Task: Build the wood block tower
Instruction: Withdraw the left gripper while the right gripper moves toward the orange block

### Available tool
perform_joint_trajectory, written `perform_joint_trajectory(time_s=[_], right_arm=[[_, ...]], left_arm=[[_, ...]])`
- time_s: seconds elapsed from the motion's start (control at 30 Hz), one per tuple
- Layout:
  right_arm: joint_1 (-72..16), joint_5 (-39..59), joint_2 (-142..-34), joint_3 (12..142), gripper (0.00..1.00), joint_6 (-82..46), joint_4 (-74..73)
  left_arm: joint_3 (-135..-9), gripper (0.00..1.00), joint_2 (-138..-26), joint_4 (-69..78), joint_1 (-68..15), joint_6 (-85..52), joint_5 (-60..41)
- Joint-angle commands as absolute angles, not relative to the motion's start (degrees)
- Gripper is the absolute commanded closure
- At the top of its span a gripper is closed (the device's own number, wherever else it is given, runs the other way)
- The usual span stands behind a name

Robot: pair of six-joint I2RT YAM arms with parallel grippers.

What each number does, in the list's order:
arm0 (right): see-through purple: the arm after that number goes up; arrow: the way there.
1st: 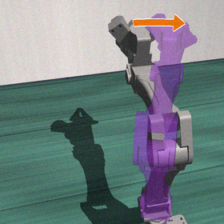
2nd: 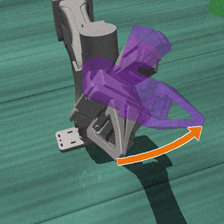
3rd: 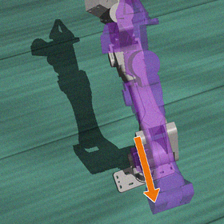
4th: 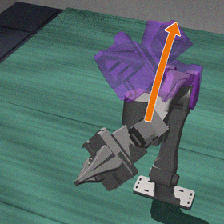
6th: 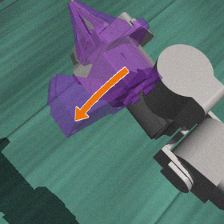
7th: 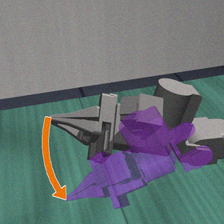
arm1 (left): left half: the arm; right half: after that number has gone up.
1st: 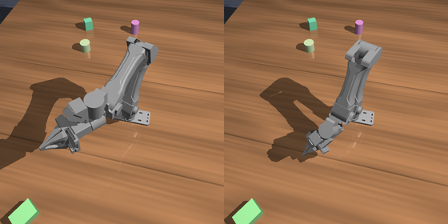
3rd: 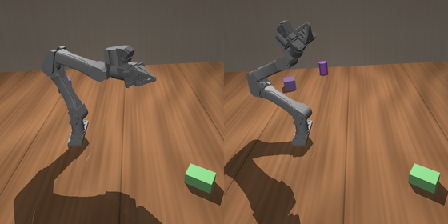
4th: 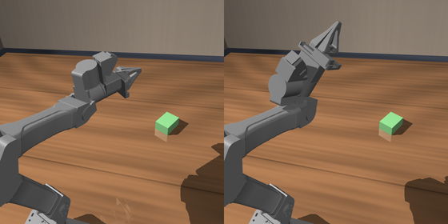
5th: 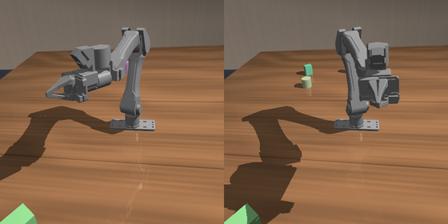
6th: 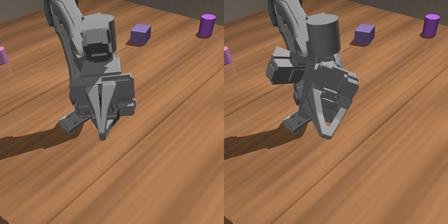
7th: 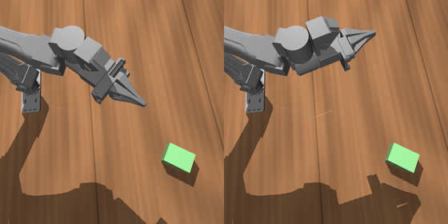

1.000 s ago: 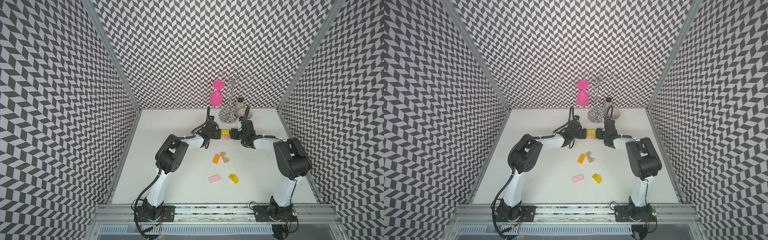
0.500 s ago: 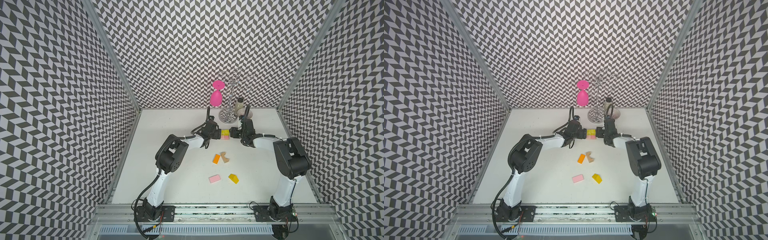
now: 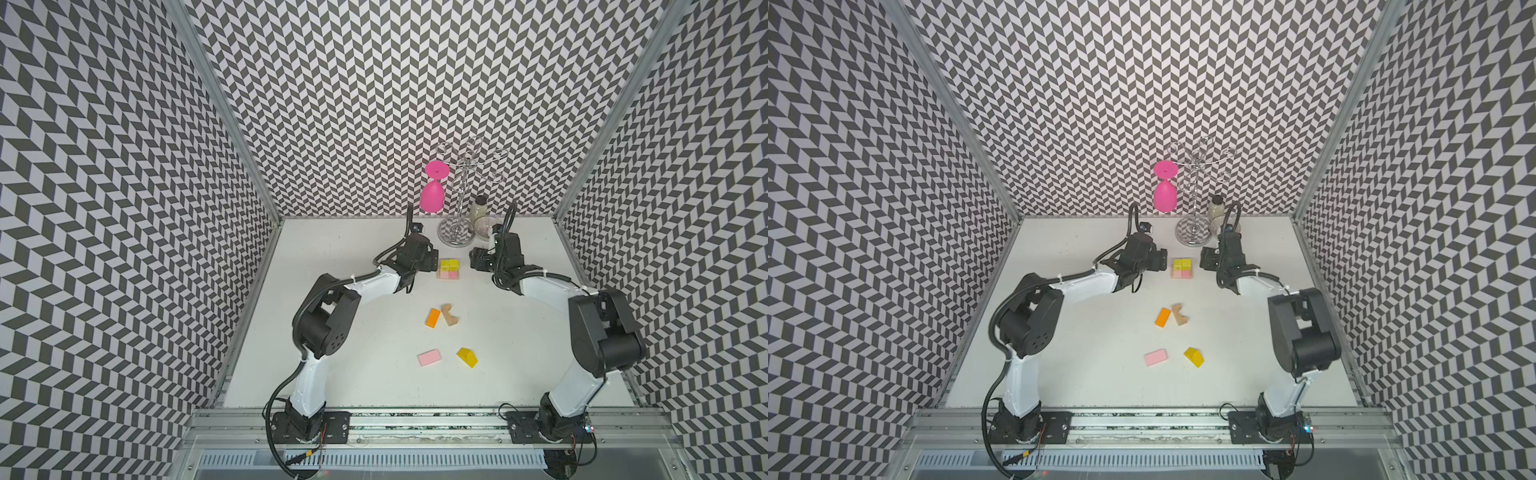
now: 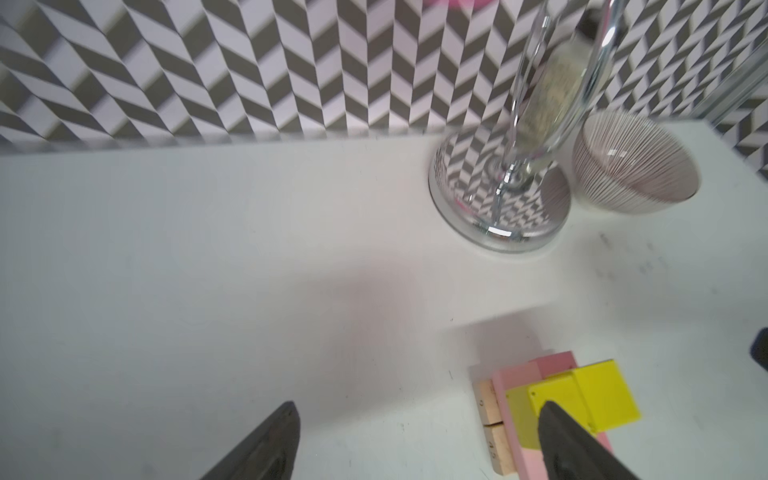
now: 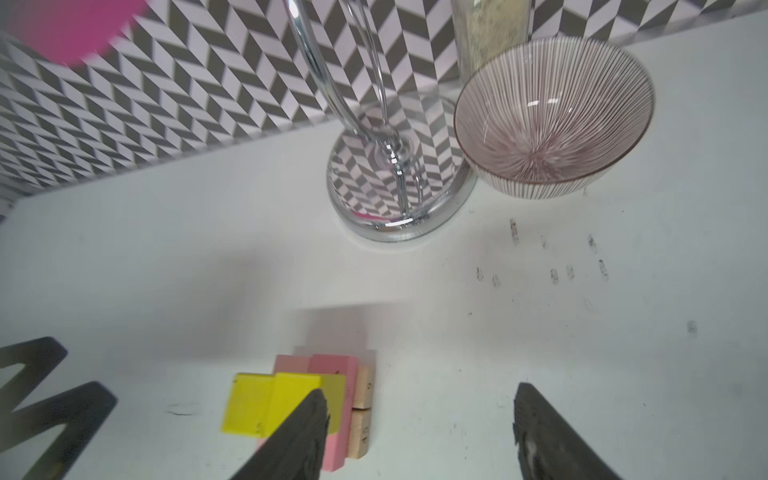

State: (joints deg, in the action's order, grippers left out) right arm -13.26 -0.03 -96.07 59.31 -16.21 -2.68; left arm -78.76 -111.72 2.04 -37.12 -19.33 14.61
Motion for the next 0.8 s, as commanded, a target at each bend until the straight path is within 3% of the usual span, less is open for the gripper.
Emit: perform_joint_trajectory(time_s=[0.0,0.17,0.37,0.6,0.7,0.77], right_arm=[[-13.27,-0.68,-88.79,57.09,0.29,-18.63,-1.22],[-16.63,0.3,-80.09,52.56,0.27,-21.15,-0.84],[-30.58,-9.04,-74.98,49.51,0.28,-23.32,1.68],[-45.97,-16.96,-72.86,43.73,0.3,-28.93,1.61],[-49.91,-16.33,-73.77,39.84,0.29,-29.93,-1.68],[-50.28,-13.06,-76.47,37.8,0.28,-29.14,-5.38]], left_arm=[[-72.71,0.1,-101.14,4.48,-37.6,-19.75,19.67],[-54.42,0.08,-84.37,11.4,-37.44,-19.8,25.87],[-32.48,0.04,-68.3,19.45,-31.9,-18.78,30.44],[-17.98,0.01,-60.21,26.47,-21.33,-21.31,26.1],[-11.66,0.0,-59.82,36.38,-19.57,-21.15,21.91],[-12.17,0.0,-59.77,35.42,-19.12,-21.76,21.74]])
